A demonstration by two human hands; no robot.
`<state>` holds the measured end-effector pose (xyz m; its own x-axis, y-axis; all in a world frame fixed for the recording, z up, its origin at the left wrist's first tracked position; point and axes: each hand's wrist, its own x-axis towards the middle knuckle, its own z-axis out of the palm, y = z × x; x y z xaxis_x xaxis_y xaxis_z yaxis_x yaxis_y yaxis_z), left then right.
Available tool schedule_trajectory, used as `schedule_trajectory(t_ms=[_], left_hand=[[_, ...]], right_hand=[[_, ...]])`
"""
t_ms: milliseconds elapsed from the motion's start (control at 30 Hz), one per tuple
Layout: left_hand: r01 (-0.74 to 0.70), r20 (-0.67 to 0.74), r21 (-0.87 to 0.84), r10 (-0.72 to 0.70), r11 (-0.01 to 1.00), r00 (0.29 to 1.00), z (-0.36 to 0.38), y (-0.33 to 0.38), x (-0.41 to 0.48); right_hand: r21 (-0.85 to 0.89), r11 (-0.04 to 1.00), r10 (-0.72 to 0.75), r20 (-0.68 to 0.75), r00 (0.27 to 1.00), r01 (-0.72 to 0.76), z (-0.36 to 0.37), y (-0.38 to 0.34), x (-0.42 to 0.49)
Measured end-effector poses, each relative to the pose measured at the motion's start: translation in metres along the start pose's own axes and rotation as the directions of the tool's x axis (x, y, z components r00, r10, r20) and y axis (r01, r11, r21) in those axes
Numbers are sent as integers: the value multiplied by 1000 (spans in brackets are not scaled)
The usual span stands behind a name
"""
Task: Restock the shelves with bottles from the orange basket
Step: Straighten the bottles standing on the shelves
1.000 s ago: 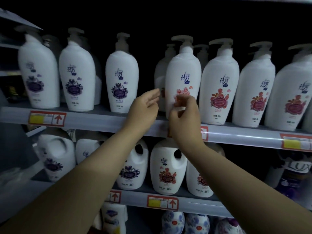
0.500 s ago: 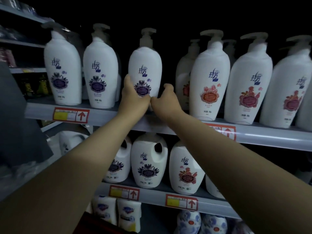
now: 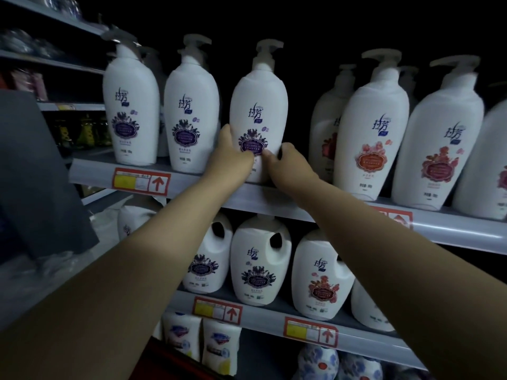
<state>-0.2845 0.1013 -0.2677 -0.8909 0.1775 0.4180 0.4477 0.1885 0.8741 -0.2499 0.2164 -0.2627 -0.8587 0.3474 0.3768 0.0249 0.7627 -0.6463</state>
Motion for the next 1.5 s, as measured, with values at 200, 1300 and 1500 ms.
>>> schedule_trajectory(t_ms=[200, 1300, 1500], left_hand=[[-6, 4, -8, 6, 1000, 1000, -14, -2, -13], [-44, -61, -110, 38, 993, 997, -54, -17, -7], [-98, -247, 23, 101, 995, 964, -71, -14, 0]], right_hand=[[-41, 997, -70, 13, 997, 70, 2, 0, -6], [65, 910, -372, -305, 877, 409, 43, -48, -36], [109, 959, -257, -65, 964, 263, 68, -70, -24]])
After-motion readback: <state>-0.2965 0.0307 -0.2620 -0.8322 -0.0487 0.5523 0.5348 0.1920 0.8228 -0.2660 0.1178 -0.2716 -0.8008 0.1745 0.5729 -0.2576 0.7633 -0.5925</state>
